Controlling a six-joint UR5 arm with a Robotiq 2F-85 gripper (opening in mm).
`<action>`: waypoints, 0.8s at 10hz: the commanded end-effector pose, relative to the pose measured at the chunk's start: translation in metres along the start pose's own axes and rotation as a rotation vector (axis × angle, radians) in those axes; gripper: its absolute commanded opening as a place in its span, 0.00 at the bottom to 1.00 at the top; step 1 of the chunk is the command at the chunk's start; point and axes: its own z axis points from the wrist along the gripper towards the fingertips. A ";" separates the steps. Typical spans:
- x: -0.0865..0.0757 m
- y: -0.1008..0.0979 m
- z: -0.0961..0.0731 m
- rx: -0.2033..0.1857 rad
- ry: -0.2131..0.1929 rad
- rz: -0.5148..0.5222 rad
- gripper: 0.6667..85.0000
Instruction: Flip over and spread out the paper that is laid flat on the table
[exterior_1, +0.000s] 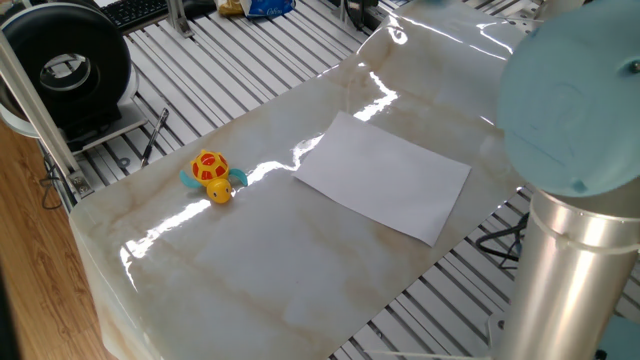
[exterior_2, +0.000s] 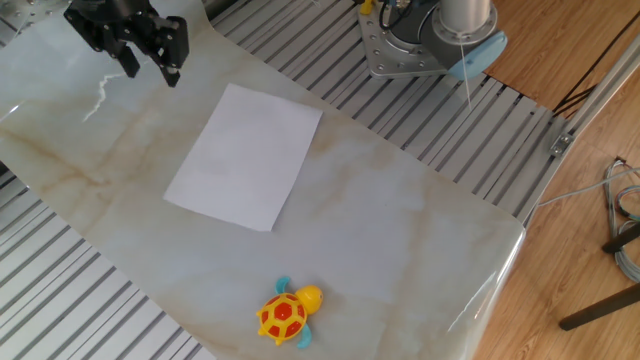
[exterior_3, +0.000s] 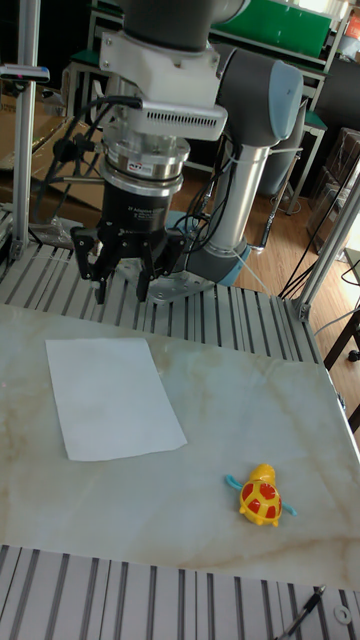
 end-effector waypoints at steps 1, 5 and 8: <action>-0.009 0.016 0.020 -0.009 -0.018 0.007 0.62; -0.008 0.013 0.028 0.008 -0.032 0.043 0.62; 0.016 0.008 0.024 0.028 0.058 0.041 0.60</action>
